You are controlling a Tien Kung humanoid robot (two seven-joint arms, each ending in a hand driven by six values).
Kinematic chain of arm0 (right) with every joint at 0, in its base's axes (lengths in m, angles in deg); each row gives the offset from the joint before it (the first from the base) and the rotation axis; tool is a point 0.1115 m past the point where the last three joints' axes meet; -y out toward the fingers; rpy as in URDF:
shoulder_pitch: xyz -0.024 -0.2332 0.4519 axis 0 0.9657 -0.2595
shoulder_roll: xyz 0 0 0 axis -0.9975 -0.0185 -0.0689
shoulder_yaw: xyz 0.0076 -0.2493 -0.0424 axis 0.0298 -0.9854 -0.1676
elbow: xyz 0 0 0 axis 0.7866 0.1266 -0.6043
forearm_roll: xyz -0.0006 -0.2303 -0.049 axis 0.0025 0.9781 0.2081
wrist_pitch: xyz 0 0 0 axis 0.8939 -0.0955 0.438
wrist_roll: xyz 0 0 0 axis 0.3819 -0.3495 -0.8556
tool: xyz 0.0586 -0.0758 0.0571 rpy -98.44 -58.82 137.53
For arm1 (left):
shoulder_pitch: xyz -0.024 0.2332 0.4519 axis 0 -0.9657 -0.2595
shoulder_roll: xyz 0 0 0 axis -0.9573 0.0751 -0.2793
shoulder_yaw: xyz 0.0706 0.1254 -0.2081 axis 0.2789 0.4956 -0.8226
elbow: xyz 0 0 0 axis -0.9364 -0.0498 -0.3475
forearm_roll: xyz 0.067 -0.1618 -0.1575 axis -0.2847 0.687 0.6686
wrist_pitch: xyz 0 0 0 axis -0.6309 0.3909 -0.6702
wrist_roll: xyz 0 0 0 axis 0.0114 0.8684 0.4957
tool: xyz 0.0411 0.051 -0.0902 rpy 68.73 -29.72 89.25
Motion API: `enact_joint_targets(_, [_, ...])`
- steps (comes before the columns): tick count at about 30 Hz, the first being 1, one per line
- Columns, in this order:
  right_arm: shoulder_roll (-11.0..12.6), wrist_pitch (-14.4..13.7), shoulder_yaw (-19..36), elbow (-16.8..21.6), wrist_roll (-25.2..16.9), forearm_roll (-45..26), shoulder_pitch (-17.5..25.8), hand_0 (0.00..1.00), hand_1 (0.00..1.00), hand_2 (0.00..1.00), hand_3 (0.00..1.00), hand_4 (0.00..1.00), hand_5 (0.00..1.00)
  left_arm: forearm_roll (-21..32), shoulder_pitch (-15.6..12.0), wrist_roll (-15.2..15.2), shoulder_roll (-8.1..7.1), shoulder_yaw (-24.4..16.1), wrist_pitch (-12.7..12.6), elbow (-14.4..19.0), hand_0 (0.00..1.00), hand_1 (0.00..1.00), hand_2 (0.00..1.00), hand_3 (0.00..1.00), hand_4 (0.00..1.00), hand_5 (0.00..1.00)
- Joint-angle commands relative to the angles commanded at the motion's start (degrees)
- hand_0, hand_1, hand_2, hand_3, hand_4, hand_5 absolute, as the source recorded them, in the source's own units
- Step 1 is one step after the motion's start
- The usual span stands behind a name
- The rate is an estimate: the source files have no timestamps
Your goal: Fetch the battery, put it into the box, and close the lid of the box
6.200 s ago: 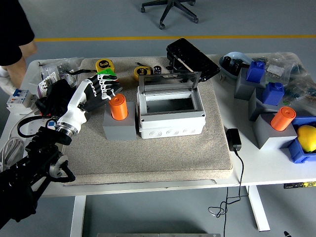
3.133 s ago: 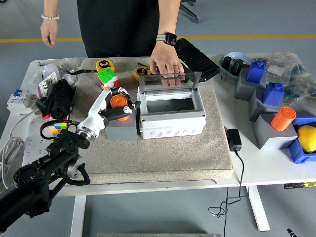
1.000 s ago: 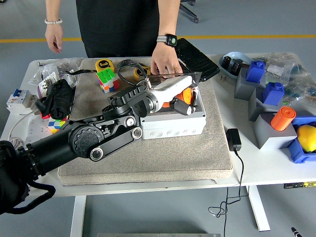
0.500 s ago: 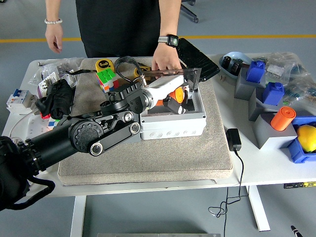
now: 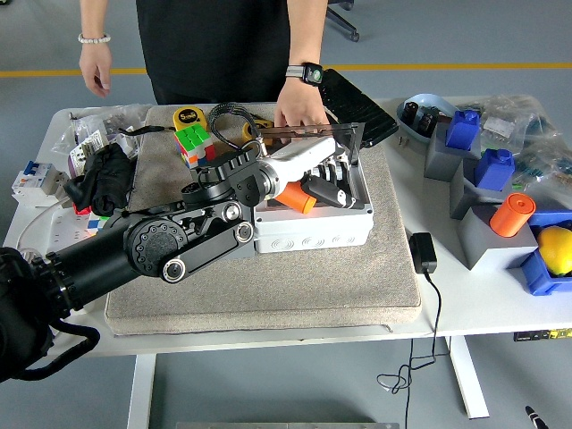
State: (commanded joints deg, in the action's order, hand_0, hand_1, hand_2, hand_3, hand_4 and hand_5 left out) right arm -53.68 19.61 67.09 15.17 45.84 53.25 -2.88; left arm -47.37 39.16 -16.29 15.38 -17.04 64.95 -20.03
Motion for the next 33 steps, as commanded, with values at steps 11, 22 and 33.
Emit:
enact_joint_targets(11, [-0.01,-0.05,0.03,0.01,-0.12,-0.01,0.03,0.718,0.651,0.638,0.582,0.984,0.599,1.05,-0.47,-0.36,0.0,-1.99,-0.06,1.5,0.251,0.453,0.437,0.485,0.998,0.49])
enact_joint_targets(22, [-0.1,-0.09,0.39,-0.05,-0.12,-0.06,0.12,0.717,0.652,0.638,0.581,0.984,0.599,3.51,-3.19,-4.58,-0.05,-10.09,-2.63,9.8,0.273,0.461,0.444,0.485,0.998,0.514])
enact_joint_targets(33, [-0.19,-0.15,0.2,-0.01,-0.11,-0.08,0.16,0.717,0.652,0.638,0.581,0.984,0.599,5.38,-4.39,-12.06,-0.96,-15.84,-7.9,11.73,0.595,0.66,0.603,0.565,0.998,0.499])
